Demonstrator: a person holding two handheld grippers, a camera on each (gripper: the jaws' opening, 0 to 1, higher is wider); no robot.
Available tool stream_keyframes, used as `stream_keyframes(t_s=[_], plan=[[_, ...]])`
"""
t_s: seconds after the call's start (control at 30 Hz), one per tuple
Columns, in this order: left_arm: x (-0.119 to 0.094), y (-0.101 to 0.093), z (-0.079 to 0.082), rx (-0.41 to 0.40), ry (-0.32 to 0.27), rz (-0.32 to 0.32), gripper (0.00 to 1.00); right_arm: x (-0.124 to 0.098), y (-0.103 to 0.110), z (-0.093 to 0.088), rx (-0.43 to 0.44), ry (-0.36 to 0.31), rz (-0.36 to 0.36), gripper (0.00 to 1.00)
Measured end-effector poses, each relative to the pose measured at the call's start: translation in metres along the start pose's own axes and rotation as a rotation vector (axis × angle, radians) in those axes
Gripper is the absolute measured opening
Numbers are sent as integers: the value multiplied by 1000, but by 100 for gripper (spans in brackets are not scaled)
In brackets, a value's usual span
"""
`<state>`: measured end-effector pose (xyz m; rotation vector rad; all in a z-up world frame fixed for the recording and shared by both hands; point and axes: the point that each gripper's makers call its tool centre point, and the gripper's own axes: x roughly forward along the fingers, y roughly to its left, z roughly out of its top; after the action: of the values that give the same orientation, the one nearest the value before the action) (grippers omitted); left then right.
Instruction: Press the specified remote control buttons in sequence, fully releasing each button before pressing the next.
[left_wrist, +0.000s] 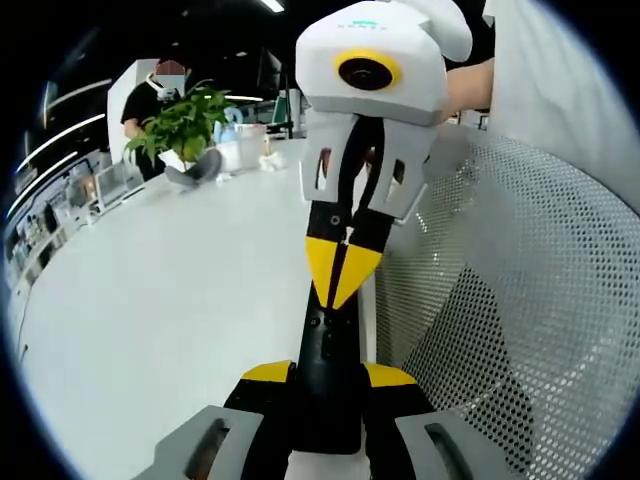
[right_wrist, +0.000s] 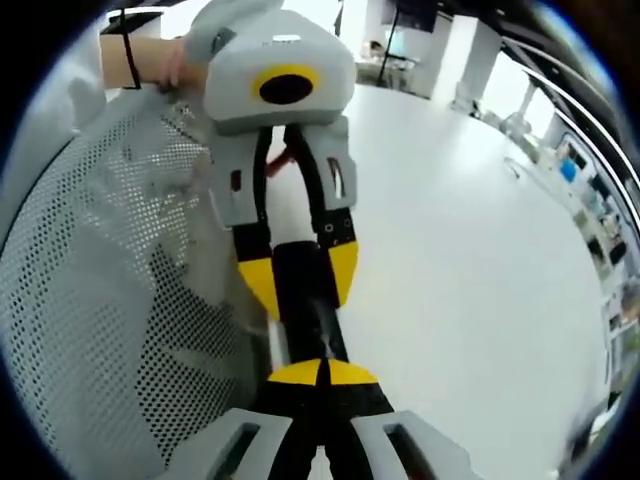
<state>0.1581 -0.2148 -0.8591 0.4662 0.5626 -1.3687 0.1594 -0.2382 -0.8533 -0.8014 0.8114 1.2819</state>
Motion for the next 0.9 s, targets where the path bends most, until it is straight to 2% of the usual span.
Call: stream_keyframes(t_s=[0.47,0.8,0.9], plan=[[0,0,0,4,1,-4,25,-1,-1,1,87,-70,-32,0],[0,-1,0,6,0,-7,25,-1,1,3,57,-62,-49,0],[0,-1,0,4,1,-5,25,-1,4,3,25,-49,-52,0]])
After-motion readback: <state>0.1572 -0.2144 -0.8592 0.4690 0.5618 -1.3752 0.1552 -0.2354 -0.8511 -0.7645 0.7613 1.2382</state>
